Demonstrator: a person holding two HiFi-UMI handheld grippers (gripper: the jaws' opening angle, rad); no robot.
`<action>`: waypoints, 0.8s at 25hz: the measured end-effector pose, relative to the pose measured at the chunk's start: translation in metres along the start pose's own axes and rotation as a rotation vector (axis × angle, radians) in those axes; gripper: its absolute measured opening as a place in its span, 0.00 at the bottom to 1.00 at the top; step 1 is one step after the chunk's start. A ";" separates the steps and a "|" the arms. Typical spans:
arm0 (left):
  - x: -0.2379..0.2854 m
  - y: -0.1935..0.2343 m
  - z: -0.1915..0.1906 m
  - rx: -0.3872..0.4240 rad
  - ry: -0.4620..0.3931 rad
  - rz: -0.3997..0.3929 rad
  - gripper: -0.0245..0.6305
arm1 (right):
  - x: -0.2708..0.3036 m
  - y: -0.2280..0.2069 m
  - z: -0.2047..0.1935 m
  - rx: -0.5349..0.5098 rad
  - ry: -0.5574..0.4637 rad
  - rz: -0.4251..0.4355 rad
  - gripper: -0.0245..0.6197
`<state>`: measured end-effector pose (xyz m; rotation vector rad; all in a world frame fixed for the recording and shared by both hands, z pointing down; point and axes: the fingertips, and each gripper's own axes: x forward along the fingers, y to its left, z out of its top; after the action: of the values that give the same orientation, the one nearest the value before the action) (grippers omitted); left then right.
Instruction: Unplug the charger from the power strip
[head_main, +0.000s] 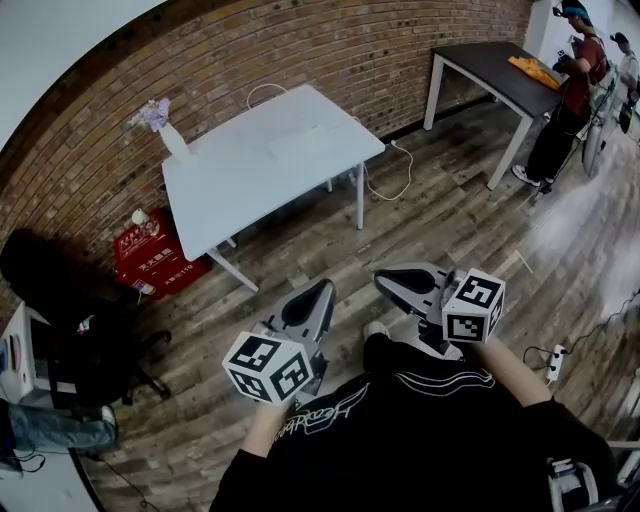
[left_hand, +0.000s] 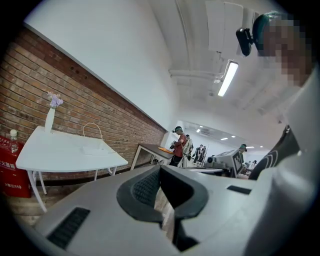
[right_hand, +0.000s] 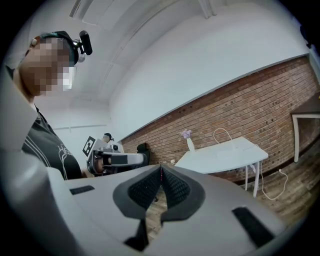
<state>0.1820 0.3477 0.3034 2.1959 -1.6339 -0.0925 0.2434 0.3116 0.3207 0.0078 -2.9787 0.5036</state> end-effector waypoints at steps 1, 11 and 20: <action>0.001 0.000 0.000 0.001 0.000 0.002 0.04 | 0.000 -0.002 0.000 0.003 -0.002 0.002 0.04; 0.032 0.043 0.007 -0.018 0.025 0.036 0.04 | 0.032 -0.047 0.009 0.040 -0.009 0.028 0.04; 0.120 0.130 0.024 -0.083 0.074 0.061 0.04 | 0.086 -0.159 0.026 0.116 0.012 0.021 0.04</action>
<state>0.0955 0.1985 0.3486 2.0619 -1.6256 -0.0596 0.1589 0.1545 0.3590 -0.0161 -2.9367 0.6758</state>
